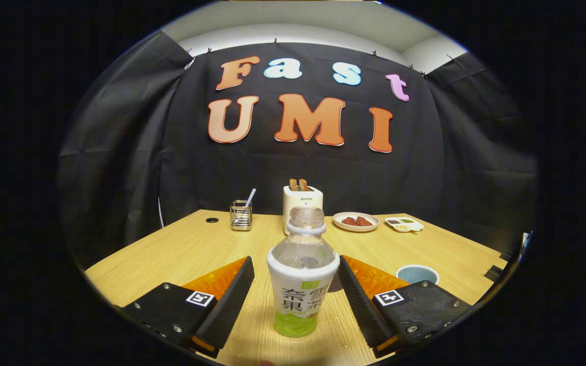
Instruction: Take the bottle from table, then pour the juice into the cup, finally place the bottle on the coaster
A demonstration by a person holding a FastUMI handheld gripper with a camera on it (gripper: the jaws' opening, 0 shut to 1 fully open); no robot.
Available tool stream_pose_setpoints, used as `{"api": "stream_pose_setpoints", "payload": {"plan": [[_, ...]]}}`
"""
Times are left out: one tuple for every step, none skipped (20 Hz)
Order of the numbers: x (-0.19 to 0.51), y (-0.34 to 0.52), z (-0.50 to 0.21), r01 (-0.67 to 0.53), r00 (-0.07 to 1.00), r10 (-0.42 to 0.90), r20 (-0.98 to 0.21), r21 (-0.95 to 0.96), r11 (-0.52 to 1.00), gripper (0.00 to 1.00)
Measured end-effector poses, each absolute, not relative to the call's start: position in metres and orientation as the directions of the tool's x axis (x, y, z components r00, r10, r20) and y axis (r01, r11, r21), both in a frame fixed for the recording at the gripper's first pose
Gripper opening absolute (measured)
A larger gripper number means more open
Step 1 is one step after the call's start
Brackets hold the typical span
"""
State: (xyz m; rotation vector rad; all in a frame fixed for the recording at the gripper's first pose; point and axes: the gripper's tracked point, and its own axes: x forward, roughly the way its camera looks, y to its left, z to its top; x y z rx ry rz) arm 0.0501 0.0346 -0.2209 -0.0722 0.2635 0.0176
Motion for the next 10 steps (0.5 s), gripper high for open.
{"api": "stream_pose_setpoints", "payload": {"plan": [[0.05,0.034,-0.229,-0.027,0.963,0.007,-0.271,-0.071,0.997,0.99],[0.05,0.034,-0.235,-0.028,0.959,0.007,-0.284,-0.071,0.997,0.99],[0.049,0.035,-0.24,-0.029,0.956,0.007,-0.294,-0.071,0.997,0.99],[0.049,0.035,-0.244,-0.033,0.953,0.009,-0.304,-0.074,0.997,0.99],[0.048,0.035,-0.248,-0.037,0.951,0.011,-0.309,-0.08,0.996,0.99],[0.048,0.034,-0.25,-0.037,0.949,0.008,-0.315,-0.086,0.996,0.99],[0.047,0.034,-0.254,-0.036,0.948,0.006,-0.32,-0.088,0.995,0.99],[0.048,0.032,-0.256,-0.034,0.946,0.004,-0.324,-0.088,0.996,0.99],[0.048,0.034,-0.259,-0.039,0.944,0.009,-0.33,-0.083,0.996,0.99],[0.048,0.038,-0.262,-0.043,0.942,0.014,-0.335,-0.079,0.996,0.99]]}}
